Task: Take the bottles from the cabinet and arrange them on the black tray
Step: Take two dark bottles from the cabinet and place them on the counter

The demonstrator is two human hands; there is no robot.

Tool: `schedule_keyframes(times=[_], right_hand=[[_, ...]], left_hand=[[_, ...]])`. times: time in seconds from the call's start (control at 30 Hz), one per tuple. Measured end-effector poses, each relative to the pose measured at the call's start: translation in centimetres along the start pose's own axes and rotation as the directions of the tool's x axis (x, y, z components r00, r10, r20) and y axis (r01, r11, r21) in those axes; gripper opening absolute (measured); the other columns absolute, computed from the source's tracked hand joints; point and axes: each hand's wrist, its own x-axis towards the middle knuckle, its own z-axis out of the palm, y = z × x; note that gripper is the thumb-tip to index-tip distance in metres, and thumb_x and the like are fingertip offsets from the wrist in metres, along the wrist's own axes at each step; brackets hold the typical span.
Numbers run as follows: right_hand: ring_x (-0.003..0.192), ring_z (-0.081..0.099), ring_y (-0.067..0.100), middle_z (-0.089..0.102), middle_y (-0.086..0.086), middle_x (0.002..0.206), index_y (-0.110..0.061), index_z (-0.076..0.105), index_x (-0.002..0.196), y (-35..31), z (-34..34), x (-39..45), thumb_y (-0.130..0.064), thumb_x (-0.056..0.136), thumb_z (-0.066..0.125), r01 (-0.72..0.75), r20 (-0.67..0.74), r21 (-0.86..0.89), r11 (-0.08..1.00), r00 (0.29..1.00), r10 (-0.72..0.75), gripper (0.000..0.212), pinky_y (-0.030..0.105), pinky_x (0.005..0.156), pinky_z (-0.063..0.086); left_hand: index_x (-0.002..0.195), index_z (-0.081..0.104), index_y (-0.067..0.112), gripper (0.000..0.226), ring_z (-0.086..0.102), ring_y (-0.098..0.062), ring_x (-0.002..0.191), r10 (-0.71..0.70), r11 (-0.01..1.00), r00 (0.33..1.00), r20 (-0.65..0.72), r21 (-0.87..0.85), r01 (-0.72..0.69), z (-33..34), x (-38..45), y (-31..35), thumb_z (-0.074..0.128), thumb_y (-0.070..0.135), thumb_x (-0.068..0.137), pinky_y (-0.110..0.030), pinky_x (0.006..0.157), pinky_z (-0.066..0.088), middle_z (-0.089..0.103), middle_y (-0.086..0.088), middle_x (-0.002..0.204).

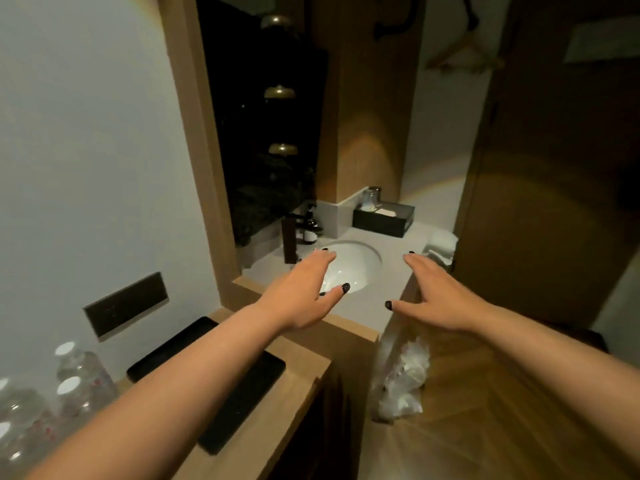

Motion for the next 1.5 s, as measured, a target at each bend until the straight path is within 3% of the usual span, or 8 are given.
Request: schedule_keyframes(times=[0.27,0.53,0.77,0.93,1.17,1.5], right_hand=[[0.146,0.014,0.021,0.012,0.006,0.159,-0.013,0.010,0.150,9.7,-7.5,-5.5,-0.052,0.086,0.057,-0.182,-0.087,-0.058,0.982,0.981,0.176,0.089,0.032,0.115,0.020],[0.146,0.012,0.020,0.009,0.004,0.160,-0.015,0.009,0.151,16.2,-8.7,-6.5,-0.054,0.086,0.055,-0.329,-0.105,-0.024,0.944,0.940,0.325,0.089,0.034,0.115,0.020],[0.146,0.013,0.018,0.009,0.001,0.160,-0.017,0.010,0.151,20.9,-6.6,-2.1,-0.054,0.086,0.054,-0.350,-0.046,0.018,0.937,0.935,0.350,0.087,0.035,0.116,0.022],[0.146,0.013,0.017,0.010,0.000,0.160,-0.017,0.012,0.151,24.4,-4.9,4.6,-0.053,0.087,0.055,-0.370,-0.026,0.033,0.928,0.928,0.371,0.085,0.033,0.115,0.022],[0.146,0.015,0.017,0.012,0.000,0.159,-0.020,0.007,0.152,29.3,-5.2,13.4,-0.050,0.086,0.057,-0.382,-0.033,0.070,0.922,0.922,0.385,0.088,0.032,0.114,0.023],[0.145,0.019,0.017,0.015,-0.001,0.159,-0.022,0.009,0.151,39.1,-5.8,21.2,-0.049,0.088,0.056,-0.419,-0.041,0.151,0.895,0.902,0.430,0.084,0.031,0.113,0.025]], left_hand=[[0.150,0.019,0.017,0.066,0.027,-0.021,0.142,0.037,0.995,0.999,0.026,-0.095,-0.035,2.7,7.5,10.8,0.042,0.047,0.095,-0.035,0.112,0.026,0.025,-0.003,0.157],[0.149,0.021,0.016,0.064,0.032,-0.024,0.139,0.093,0.980,0.992,0.086,-0.182,-0.076,6.6,12.7,16.0,0.045,0.043,0.096,-0.035,0.110,0.030,0.031,-0.007,0.154],[0.146,0.026,0.014,0.057,0.036,-0.023,0.136,0.125,0.957,0.978,0.170,-0.281,-0.074,11.5,18.2,15.7,0.043,0.039,0.097,-0.030,0.107,0.030,0.035,-0.008,0.151],[0.150,0.018,0.016,0.063,0.026,-0.021,0.142,0.158,0.944,0.960,0.232,-0.320,-0.078,14.7,24.1,14.6,0.042,0.040,0.097,-0.034,0.113,0.026,0.023,-0.005,0.157],[0.149,0.018,0.018,0.062,0.033,-0.022,0.138,0.161,0.951,0.961,0.224,-0.295,-0.090,16.2,34.1,11.9,0.043,0.040,0.097,-0.032,0.109,0.030,0.028,-0.004,0.155],[0.149,0.018,0.016,0.062,0.027,-0.023,0.142,0.134,0.966,0.955,0.266,-0.249,-0.067,21.9,46.8,11.7,0.042,0.040,0.097,-0.035,0.111,0.027,0.025,-0.005,0.156]])
